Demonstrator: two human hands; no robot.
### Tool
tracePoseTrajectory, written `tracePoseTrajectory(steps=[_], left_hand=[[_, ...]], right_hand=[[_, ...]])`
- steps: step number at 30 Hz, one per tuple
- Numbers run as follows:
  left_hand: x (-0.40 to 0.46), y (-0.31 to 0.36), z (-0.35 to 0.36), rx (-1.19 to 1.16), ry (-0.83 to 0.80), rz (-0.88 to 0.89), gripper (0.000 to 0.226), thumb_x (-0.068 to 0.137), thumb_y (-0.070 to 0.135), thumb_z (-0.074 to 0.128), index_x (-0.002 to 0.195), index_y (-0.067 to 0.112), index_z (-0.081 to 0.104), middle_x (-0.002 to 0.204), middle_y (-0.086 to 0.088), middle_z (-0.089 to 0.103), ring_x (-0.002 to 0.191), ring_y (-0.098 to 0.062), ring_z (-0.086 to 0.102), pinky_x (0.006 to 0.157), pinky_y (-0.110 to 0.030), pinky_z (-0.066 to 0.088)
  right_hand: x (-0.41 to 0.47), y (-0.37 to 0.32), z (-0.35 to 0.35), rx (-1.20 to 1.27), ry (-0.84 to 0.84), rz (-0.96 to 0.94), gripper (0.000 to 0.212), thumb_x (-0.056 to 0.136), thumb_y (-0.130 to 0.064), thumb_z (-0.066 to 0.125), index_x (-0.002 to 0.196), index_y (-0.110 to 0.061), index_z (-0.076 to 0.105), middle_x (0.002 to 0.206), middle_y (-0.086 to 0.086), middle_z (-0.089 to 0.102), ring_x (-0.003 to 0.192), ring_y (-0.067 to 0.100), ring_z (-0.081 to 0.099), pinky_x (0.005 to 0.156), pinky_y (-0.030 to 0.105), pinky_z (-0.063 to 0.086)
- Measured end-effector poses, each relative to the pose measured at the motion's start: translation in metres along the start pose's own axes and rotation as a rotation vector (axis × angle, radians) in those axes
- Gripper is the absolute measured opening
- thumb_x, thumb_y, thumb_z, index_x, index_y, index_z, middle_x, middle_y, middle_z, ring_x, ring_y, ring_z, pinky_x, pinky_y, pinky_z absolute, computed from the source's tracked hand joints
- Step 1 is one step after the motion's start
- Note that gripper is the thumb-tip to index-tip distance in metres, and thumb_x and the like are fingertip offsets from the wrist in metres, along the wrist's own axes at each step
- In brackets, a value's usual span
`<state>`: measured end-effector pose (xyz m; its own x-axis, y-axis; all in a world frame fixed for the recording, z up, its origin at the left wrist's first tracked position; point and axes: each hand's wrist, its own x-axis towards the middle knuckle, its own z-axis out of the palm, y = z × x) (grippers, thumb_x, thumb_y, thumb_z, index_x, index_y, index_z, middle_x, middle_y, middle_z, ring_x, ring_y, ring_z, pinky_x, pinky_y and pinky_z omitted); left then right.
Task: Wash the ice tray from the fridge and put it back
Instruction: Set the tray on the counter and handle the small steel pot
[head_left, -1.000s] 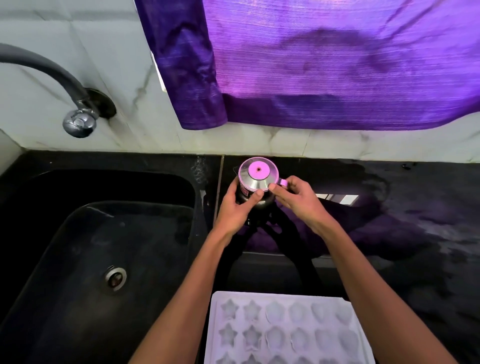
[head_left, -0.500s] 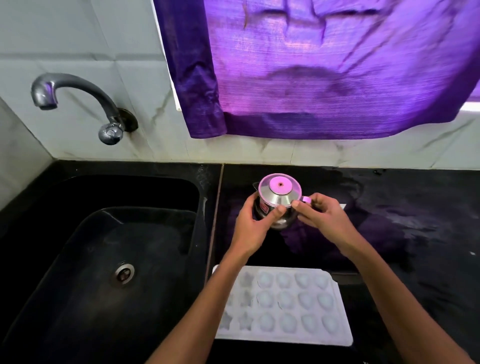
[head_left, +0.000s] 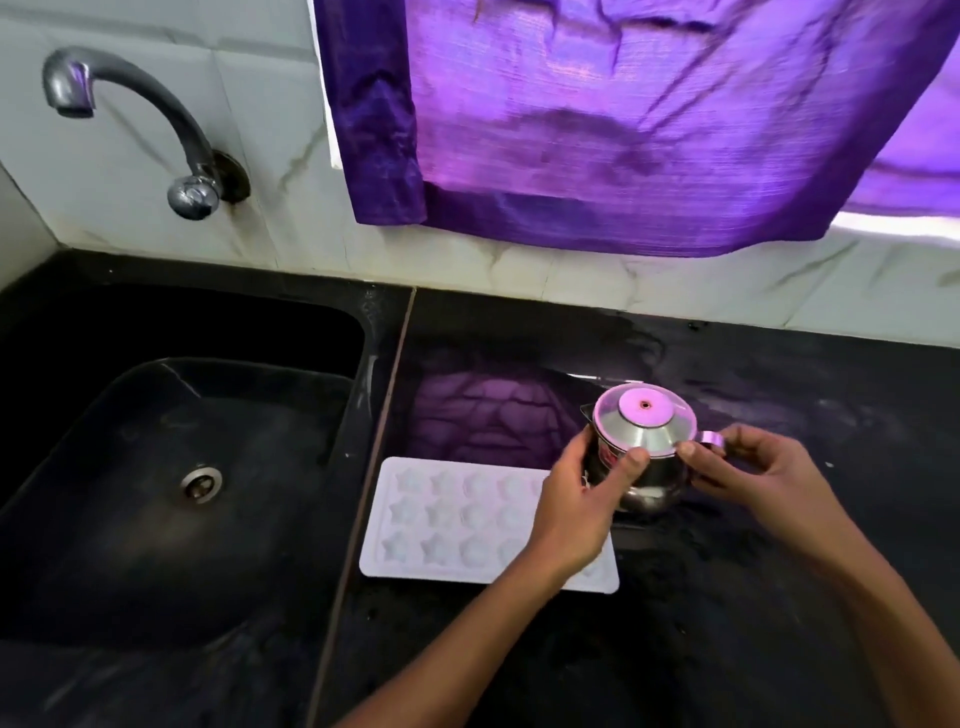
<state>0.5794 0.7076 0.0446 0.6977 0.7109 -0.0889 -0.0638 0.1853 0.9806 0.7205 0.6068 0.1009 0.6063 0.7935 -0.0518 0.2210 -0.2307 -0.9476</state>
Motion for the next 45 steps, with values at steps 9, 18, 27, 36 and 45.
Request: tracePoseTrajectory(steps=[9, 18, 27, 36, 45], left_hand=[[-0.033, -0.026, 0.033, -0.002, 0.032, -0.122, 0.043, 0.088, 0.051, 0.057, 0.123, 0.027, 0.056, 0.114, 0.016, 0.066, 0.102, 0.010, 0.058, 0.087, -0.009, 0.044], [-0.033, -0.034, 0.035, -0.043, 0.011, -0.193, 0.040, 0.089, 0.052, 0.053, 0.120, 0.026, 0.058, 0.115, 0.014, 0.066, 0.110, -0.001, 0.058, 0.101, -0.028, 0.044], [-0.033, -0.033, 0.034, -0.050, -0.037, -0.225, 0.040, 0.092, 0.049, 0.049, 0.124, 0.026, 0.055, 0.119, 0.015, 0.063, 0.110, 0.003, 0.056, 0.095, -0.016, 0.041], [-0.035, -0.028, 0.035, -0.022, -0.089, -0.206, 0.046, 0.090, 0.054, 0.048, 0.128, 0.028, 0.052, 0.121, 0.016, 0.062, 0.112, 0.003, 0.055, 0.096, -0.017, 0.041], [-0.035, -0.023, 0.036, 0.028, -0.092, -0.156, 0.043, 0.092, 0.053, 0.048, 0.129, 0.031, 0.053, 0.121, 0.019, 0.063, 0.112, 0.006, 0.054, 0.097, -0.018, 0.041]], right_hand=[[-0.025, 0.007, -0.010, -0.205, 0.064, 0.003, 0.045, 0.056, -0.046, 0.076, 0.071, -0.006, 0.062, 0.072, 0.011, 0.071, 0.067, 0.019, 0.064, 0.078, 0.049, 0.055], [-0.020, 0.009, -0.006, -0.323, 0.087, 0.005, 0.039, 0.057, -0.045, 0.076, 0.071, -0.010, 0.065, 0.064, 0.003, 0.071, 0.061, 0.012, 0.066, 0.073, 0.043, 0.055], [-0.017, 0.009, -0.007, -0.359, 0.094, 0.002, 0.042, 0.054, -0.047, 0.075, 0.073, -0.010, 0.066, 0.064, 0.002, 0.071, 0.061, 0.013, 0.066, 0.070, 0.039, 0.054], [-0.024, -0.001, -0.011, -0.374, 0.120, -0.002, 0.025, 0.068, -0.027, 0.080, 0.076, -0.007, 0.067, 0.067, 0.005, 0.071, 0.060, 0.014, 0.065, 0.070, 0.040, 0.054], [-0.028, -0.011, -0.016, -0.390, 0.115, -0.012, 0.040, 0.059, -0.043, 0.075, 0.077, -0.008, 0.068, 0.072, 0.005, 0.072, 0.071, 0.020, 0.068, 0.079, 0.048, 0.055]])
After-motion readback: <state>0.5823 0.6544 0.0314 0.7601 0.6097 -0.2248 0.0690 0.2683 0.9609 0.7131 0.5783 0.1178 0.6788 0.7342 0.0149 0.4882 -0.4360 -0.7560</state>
